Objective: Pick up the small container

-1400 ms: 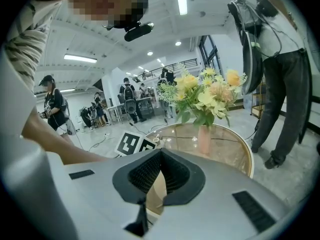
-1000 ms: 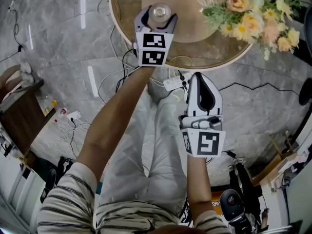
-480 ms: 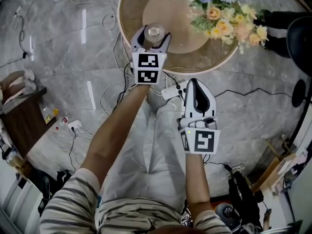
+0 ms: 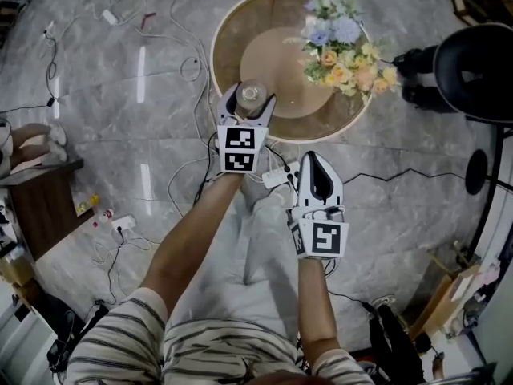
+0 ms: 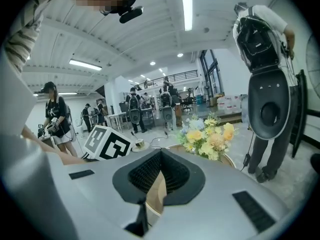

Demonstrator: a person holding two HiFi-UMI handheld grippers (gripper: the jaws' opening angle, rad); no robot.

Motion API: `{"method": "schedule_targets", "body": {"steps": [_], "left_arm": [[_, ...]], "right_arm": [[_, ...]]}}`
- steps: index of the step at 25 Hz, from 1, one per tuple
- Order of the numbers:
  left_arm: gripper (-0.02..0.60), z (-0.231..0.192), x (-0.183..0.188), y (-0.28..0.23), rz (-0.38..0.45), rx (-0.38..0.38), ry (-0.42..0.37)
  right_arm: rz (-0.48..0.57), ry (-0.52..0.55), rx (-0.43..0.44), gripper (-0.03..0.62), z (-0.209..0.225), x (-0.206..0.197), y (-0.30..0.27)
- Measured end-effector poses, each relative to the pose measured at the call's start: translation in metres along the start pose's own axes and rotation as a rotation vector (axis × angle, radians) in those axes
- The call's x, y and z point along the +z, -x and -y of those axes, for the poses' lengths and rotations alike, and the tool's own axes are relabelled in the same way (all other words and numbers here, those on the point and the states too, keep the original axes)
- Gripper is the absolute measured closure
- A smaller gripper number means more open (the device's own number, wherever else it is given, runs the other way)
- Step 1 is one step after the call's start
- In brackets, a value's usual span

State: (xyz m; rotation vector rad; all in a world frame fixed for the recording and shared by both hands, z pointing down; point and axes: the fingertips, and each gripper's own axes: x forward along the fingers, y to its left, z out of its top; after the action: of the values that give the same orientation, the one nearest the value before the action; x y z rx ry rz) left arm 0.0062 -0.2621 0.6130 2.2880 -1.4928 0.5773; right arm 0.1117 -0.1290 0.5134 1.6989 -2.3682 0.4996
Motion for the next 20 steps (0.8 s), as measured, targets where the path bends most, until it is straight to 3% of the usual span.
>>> {"method": "schedule_targets", "body": {"steps": [10,20], "left_arm": [[0.258,0.019,0.059,0.089,0.025,-0.026,-0.013],[0.258,0.031,0.131,0.163,0.088,-0.027,-0.025]], "right_arm": [[0.008,-0.002,-0.014,0.585,-0.021,0.058,0.045],[0.082,0.036,-0.003,0.585,-0.041,0.13,0.077]]}}
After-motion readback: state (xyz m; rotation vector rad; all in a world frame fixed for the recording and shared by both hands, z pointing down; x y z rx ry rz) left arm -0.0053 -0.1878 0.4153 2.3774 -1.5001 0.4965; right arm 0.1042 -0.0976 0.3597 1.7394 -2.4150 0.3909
